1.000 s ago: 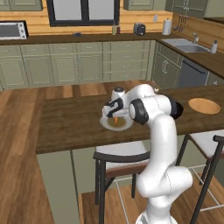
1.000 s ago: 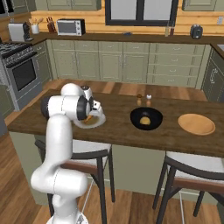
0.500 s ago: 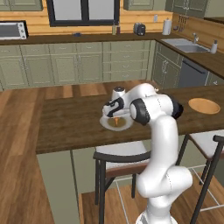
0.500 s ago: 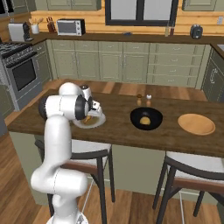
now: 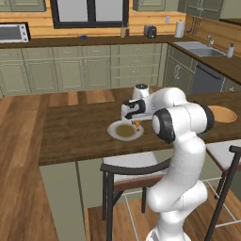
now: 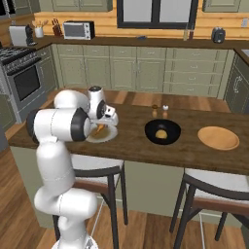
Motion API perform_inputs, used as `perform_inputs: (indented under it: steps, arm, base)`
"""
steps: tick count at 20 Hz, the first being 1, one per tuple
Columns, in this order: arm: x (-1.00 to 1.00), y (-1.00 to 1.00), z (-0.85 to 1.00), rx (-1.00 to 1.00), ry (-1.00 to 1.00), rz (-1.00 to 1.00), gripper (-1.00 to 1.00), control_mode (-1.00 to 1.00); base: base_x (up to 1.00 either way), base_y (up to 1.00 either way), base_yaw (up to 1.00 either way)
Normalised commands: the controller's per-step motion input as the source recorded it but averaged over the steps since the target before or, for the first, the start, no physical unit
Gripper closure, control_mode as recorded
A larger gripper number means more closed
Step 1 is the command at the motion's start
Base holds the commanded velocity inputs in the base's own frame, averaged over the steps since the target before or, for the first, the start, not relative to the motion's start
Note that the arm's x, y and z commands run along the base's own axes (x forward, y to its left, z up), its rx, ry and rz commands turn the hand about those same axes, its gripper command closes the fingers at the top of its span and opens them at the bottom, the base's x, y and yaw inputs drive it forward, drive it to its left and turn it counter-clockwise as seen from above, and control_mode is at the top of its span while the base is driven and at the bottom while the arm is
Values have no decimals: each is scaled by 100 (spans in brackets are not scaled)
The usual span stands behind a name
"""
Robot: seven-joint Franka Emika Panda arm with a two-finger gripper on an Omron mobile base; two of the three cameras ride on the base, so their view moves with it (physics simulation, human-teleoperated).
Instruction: Pick the chicken drumstick and potato from their plates and place them in the bowl. Then put the bowl in the fridge.
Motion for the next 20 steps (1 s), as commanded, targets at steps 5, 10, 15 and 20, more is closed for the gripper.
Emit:
perform_inputs:
  steps: [5,10,15,20]
  arm:
    - [-28,-89,69,0,0,0,100,-100]
    - [-42,-100,54,0,-1,0,100,-100]
    - [-19,-92,49,0,-2,-2,100,-100]
    - [-1,-97,8,0,-1,-2,100,-100]
  base:
    - [0,0,0]
    - [0,0,0]
    - [0,0,0]
    - [0,0,0]
